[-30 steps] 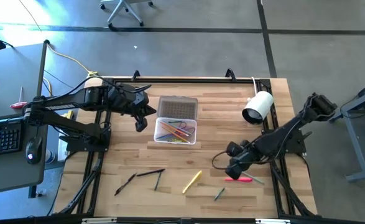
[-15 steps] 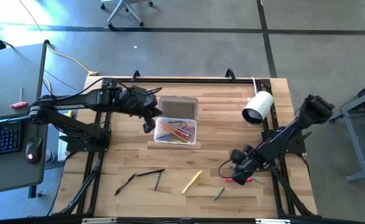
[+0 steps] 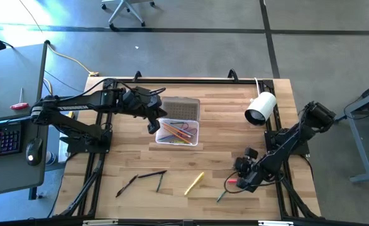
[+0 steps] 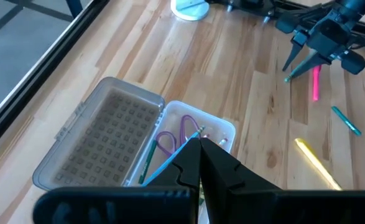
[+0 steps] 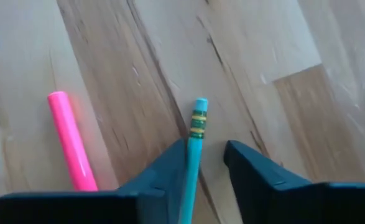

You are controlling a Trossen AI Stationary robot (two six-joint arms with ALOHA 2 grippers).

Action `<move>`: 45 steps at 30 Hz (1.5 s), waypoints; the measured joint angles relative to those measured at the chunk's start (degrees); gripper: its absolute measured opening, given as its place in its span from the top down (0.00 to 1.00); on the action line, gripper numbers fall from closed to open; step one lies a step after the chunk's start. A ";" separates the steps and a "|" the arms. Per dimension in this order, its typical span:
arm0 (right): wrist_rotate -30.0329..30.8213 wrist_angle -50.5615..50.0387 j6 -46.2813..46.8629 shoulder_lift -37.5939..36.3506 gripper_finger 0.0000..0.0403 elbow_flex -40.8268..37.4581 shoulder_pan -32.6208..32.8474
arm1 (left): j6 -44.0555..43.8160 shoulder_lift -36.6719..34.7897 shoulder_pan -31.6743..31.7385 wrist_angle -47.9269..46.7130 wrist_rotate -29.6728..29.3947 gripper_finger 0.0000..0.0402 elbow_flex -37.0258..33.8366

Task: Pick & place school supplies into a supply box
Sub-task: Put the light blue pencil into the black box

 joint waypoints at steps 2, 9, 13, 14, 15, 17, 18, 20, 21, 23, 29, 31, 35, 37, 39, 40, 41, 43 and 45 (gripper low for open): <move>1.67 1.01 0.30 0.19 0.81 -0.25 0.93 | 0.00 0.00 0.00 0.02 -0.11 0.88 0.00; 4.87 3.77 -1.76 0.58 0.97 -0.54 0.12 | 0.00 0.00 0.00 0.11 -0.13 0.88 0.00; 6.02 4.90 -6.72 0.80 0.99 0.95 -2.51 | -0.46 0.00 0.00 0.12 -0.09 0.88 0.00; 6.88 4.73 -8.03 0.75 0.99 1.69 -3.34 | -0.50 0.00 0.00 0.12 -0.07 0.88 0.00; 7.93 4.47 -9.22 0.78 0.99 2.58 -4.26 | -0.50 0.00 0.00 0.14 -0.04 0.88 0.00; 10.85 4.92 -12.32 1.09 0.98 4.05 -6.71 | -0.52 0.00 0.00 0.15 0.14 0.88 0.00; 12.06 4.94 -14.63 0.96 0.98 4.98 -8.09 | -0.54 0.00 0.00 0.20 0.15 0.88 0.00; 12.50 5.20 -19.27 0.83 0.99 7.00 -11.23 | -0.63 0.00 0.00 0.19 0.22 0.88 0.00; 12.72 4.92 -21.73 0.87 0.99 8.05 -12.70 | -0.66 0.00 0.00 0.23 0.36 0.88 0.00; 12.22 4.62 -27.10 0.85 0.99 10.37 -15.97 | -0.66 0.00 0.00 0.22 0.81 0.88 0.00; 13.20 6.47 -47.80 0.80 1.00 20.20 -26.52 | -0.66 0.00 0.00 0.18 1.11 0.88 0.00; 12.41 10.70 -56.65 0.74 1.00 23.49 -30.19 | -0.66 0.00 0.00 0.18 1.09 0.88 0.00; 0.87 20.84 -70.65 4.09 1.00 28.92 -36.61 | -0.40 -1.06 0.00 -0.18 1.06 0.88 -0.02; -4.95 21.76 -75.25 8.15 1.00 32.13 -38.78 | -0.01 -2.84 0.00 -1.03 0.34 0.88 -0.02; -6.05 21.49 -77.17 13.54 1.00 36.20 -40.45 | 0.07 -5.06 0.00 -1.68 -2.06 0.88 -0.02; -6.46 21.39 -78.15 16.44 1.00 38.55 -41.13 | 0.30 -6.29 0.00 -2.34 -3.83 0.88 -0.02; -7.04 21.35 -79.42 19.32 1.00 41.10 -41.78 | 1.05 -7.55 0.00 -3.45 -5.81 0.88 -0.02; -7.96 20.40 -81.80 24.36 1.00 46.83 -42.91 | 3.03 -9.81 0.00 -4.97 -9.81 0.88 -0.02; -8.08 18.35 -82.04 28.57 1.00 52.76 -43.86 | 3.67 -11.60 0.02 -6.56 -13.23 0.88 0.02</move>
